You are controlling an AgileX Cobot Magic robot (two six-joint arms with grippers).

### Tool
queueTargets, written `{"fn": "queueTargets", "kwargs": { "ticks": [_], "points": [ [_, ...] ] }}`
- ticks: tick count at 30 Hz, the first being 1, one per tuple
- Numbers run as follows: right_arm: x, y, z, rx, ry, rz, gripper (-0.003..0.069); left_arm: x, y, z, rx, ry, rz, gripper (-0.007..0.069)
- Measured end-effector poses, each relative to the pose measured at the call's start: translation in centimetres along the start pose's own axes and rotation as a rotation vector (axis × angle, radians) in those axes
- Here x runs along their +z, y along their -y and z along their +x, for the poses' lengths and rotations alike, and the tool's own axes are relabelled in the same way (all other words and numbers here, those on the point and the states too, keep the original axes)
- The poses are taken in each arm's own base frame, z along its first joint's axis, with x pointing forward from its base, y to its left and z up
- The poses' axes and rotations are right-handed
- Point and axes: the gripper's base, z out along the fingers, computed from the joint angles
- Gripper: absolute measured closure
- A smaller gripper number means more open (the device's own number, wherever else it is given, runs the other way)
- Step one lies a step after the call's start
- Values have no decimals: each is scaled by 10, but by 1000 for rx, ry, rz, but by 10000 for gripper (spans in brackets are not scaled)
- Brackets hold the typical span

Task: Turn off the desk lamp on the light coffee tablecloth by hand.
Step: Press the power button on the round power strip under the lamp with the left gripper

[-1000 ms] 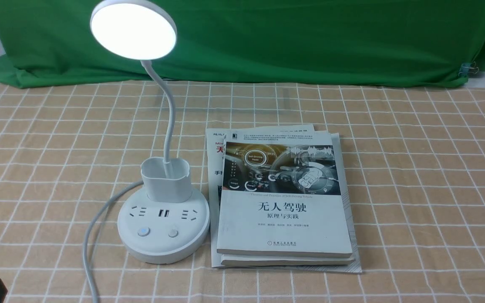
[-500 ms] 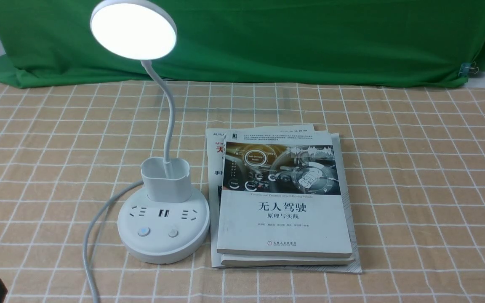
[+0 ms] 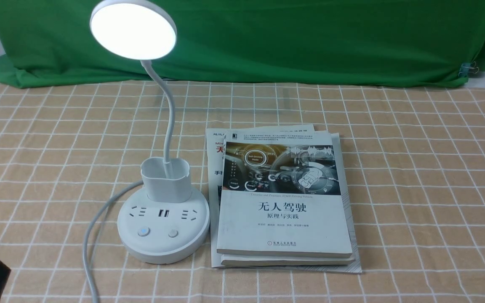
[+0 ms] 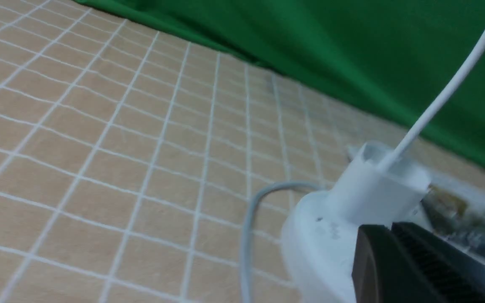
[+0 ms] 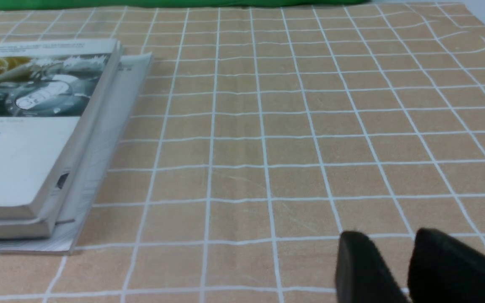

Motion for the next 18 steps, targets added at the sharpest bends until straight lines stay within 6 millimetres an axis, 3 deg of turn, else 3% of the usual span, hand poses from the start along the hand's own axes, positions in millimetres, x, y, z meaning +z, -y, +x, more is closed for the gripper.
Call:
{"fn": "queueTargets", "kwargs": {
  "ticks": [3, 10, 14, 18],
  "points": [
    [0, 0, 0, 0, 0, 0, 416, 0, 1, -6, -178, 66, 15, 608],
    [0, 0, 0, 0, 0, 0, 416, -1, -1, -15, -228, 163, 8, 608],
    [0, 0, 0, 0, 0, 0, 416, 3, 19, -34, -180, 16, 36, 608],
    [0, 0, 0, 0, 0, 0, 416, 24, 40, -59, -61, -250, 6, 608]
  ]
}}
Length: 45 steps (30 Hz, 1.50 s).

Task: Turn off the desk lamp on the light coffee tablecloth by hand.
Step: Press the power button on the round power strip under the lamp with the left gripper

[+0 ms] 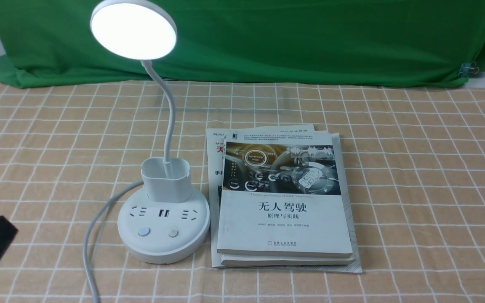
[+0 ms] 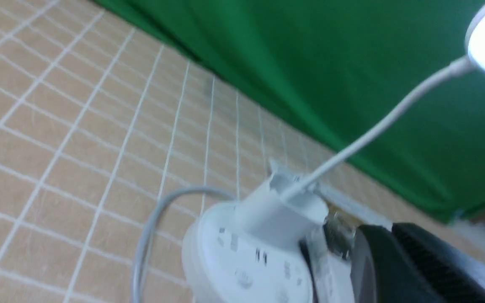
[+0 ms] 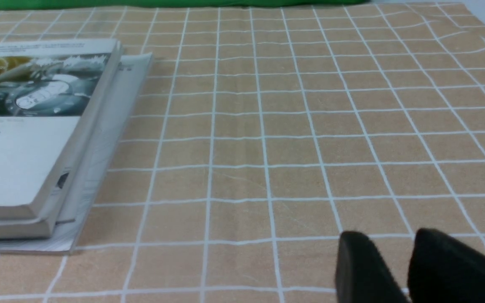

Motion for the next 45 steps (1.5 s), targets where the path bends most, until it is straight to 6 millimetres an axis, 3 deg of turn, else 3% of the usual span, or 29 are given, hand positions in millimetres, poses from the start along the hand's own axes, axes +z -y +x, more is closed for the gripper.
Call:
{"fn": "queueTargets", "kwargs": {
  "ticks": [2, 5, 10, 12, 15, 19, 25, 33, 40, 45],
  "points": [
    [0, 0, 0, 0, 0, 0, 416, 11, 6, -7, 38, -151, -31, 608],
    [0, 0, 0, 0, 0, 0, 416, 47, 8, -20, 151, -484, -102, 608],
    [0, 0, 0, 0, 0, 0, 416, 100, 5, -29, 245, -768, -153, 608],
    [0, 0, 0, 0, 0, 0, 416, 125, 8, -25, 288, -855, -146, 615],
    [0, 0, 0, 0, 0, 0, 416, 146, 20, -17, 343, -923, -118, 628],
    [0, 0, 0, 0, 0, 0, 416, 178, 56, 5, 454, -1032, -64, 633],
    [0, 0, 0, 0, 0, 0, 416, 198, 76, 22, 527, -1075, -27, 633],
    [0, 0, 0, 0, 0, 0, 416, 220, 85, 20, 565, -1072, -38, 633],
    [0, 0, 0, 0, 0, 0, 416, 221, 107, 33, 682, -1106, -30, 633],
    [0, 0, 0, 0, 0, 0, 416, 227, 102, 39, 672, -1129, -61, 633]
  ]
}}
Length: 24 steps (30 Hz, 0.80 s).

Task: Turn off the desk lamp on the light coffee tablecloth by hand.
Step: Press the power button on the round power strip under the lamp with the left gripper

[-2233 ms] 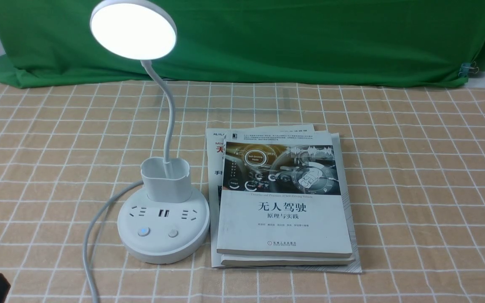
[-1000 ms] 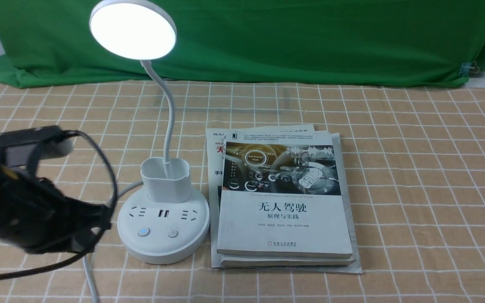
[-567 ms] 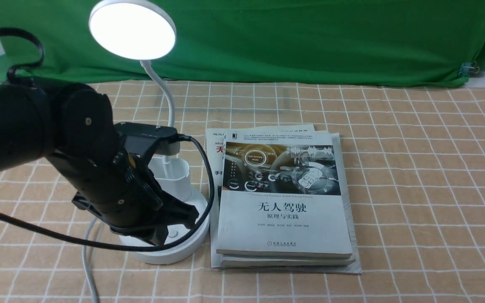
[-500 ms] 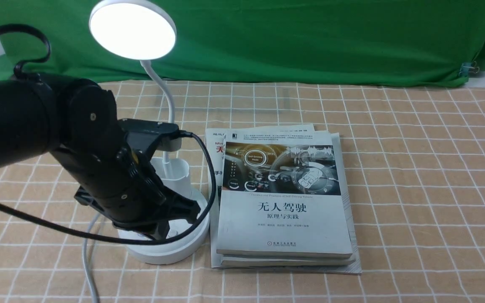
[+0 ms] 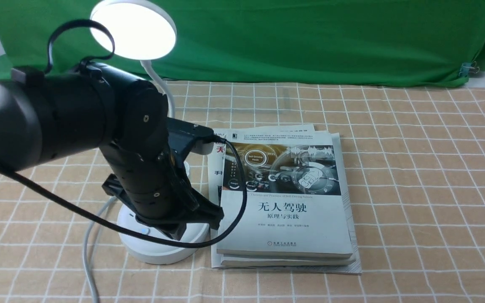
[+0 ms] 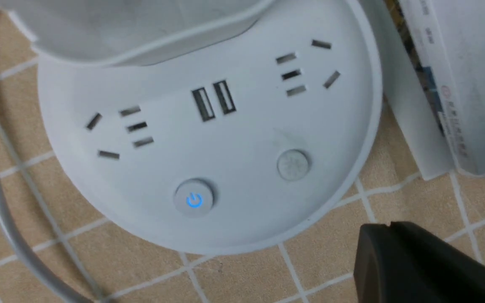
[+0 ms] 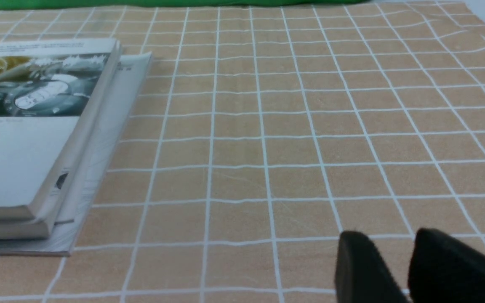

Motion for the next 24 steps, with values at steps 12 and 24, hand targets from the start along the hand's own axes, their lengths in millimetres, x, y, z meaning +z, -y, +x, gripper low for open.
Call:
{"fn": "queueTargets", "kwargs": {
  "ticks": [12, 24],
  "points": [
    [0, 0, 0, 0, 0, 0, 416, 19, -15, -9, -16, 26, -40, 631],
    [0, 0, 0, 0, 0, 0, 416, 40, -17, -13, -10, -27, -50, 629]
  ]
}}
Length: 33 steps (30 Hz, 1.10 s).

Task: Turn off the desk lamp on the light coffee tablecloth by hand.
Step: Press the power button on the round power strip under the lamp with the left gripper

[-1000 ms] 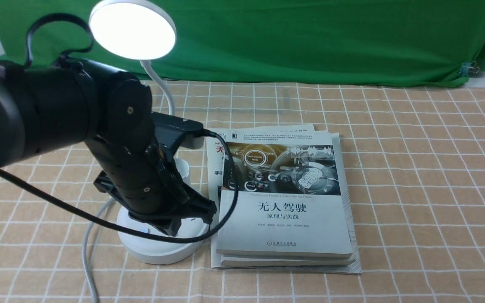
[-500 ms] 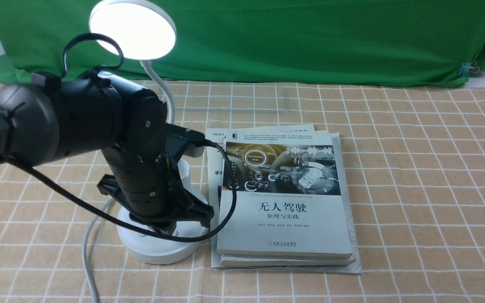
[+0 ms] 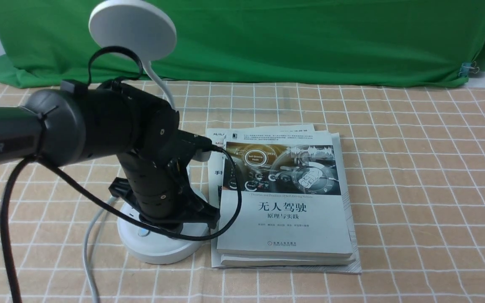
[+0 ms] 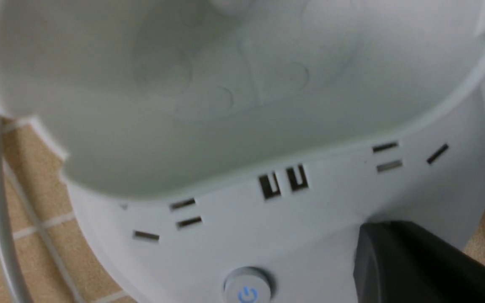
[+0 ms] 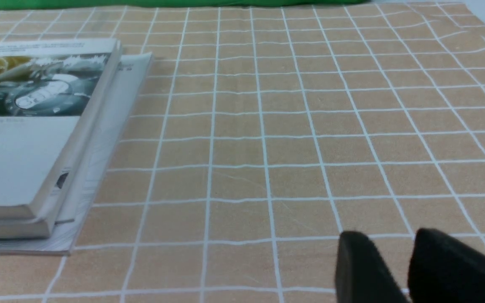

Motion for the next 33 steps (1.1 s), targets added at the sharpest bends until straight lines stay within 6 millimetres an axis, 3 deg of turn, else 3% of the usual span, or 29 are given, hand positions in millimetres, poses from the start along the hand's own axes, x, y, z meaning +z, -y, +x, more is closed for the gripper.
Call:
{"fn": "queueTargets", "kwargs": {
  "ticks": [4, 8, 10, 14, 19, 24, 26, 29, 33],
  "points": [
    [0, 0, 0, 0, 0, 0, 416, -11, 0, 3, -5, 18, 1, 629],
    [0, 0, 0, 0, 0, 0, 416, -36, 0, 3, -13, 110, 4, 629],
    [0, 0, 0, 0, 0, 0, 416, -38, 0, 2, -13, 124, 4, 629],
    [0, 0, 0, 0, 0, 0, 416, -27, 0, 1, -13, 96, 3, 629],
    [0, 0, 0, 0, 0, 0, 416, 0, 0, 0, -12, 16, 1, 629],
    [0, 0, 0, 0, 0, 0, 416, -1, 0, 0, -12, 21, 1, 629],
    [0, 0, 0, 0, 0, 0, 416, -5, 0, 0, -12, 28, 1, 629],
    [0, 0, 0, 0, 0, 0, 416, -25, 2, 5, -23, 70, 17, 629],
    [0, 0, 0, 0, 0, 0, 416, -54, 7, 29, -37, 138, 53, 629]
  ]
}}
